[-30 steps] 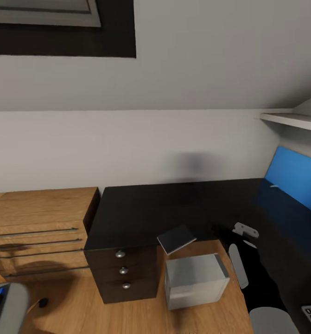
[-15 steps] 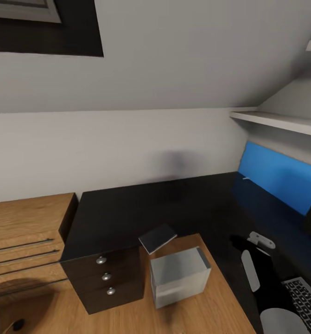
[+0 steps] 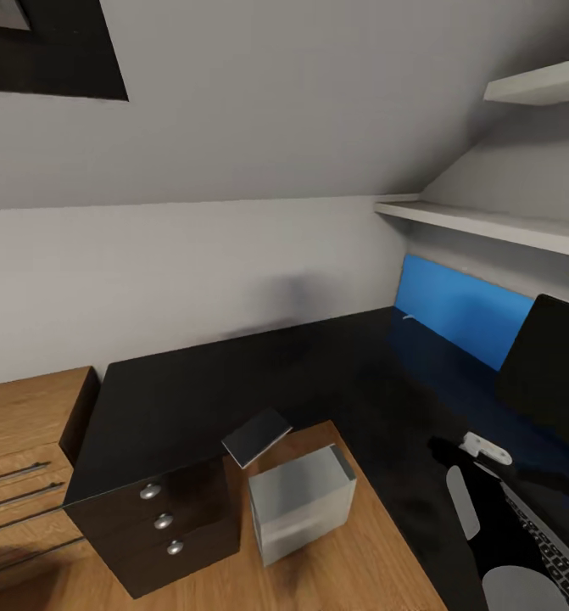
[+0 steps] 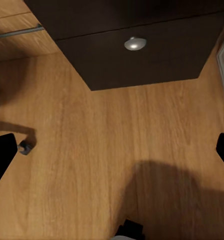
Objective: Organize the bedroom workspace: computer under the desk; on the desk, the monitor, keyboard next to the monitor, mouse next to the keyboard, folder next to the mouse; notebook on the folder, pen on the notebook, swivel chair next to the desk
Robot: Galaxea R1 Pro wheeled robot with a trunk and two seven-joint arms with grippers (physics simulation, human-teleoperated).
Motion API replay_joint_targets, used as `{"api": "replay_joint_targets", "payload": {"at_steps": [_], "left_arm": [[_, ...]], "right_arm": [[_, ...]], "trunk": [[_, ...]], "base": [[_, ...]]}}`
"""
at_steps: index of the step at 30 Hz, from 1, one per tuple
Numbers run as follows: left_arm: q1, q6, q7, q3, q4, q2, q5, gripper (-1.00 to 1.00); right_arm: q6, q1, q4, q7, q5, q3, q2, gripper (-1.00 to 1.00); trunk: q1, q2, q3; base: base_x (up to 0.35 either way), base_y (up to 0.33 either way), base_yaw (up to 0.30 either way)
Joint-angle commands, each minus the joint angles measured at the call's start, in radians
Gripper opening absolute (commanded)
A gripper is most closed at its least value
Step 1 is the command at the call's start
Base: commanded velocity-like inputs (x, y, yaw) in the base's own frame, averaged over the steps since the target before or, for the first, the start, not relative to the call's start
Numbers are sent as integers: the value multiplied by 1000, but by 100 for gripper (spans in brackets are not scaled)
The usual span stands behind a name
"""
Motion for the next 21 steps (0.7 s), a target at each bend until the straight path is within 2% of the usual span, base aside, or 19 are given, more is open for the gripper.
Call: {"api": "replay_joint_targets", "payload": {"at_steps": [1,14,15,18,19,21], "left_arm": [[-1,-6,7,-8,-1,1,11,100],[-1,-20,7,-11,-6,1,10,100],[-1,-22,7,-12,-6,0,10,100],[-1,-23,7,-13,-6,0,10,100],[-1,-23,7,-13,-6,0,10,100],[-1,-23,7,-13,-6,-1,10,100]], "right_arm": [[3,-1,-1,-6,-9,1,0,-100],[-1,-1,1,-2,-8,46,-1,-100],[-31,-2,43,0,-8,47,-14,-100],[-55,-8,171,3,-11,48,-72,-100],[-62,-12,195,4,-11,48,-80,-100],[-121,-46,290,6,-10,50,-106,-100]], "trunk": [[0,-1,-1],[0,-1,-1],[0,-1,-1],[0,-1,-1],[0,-1,-1],[0,-1,-1]], "base": [[0,0,-84],[23,0,-13],[117,0,0],[51,0,0],[25,0,0],[10,0,0]]}}
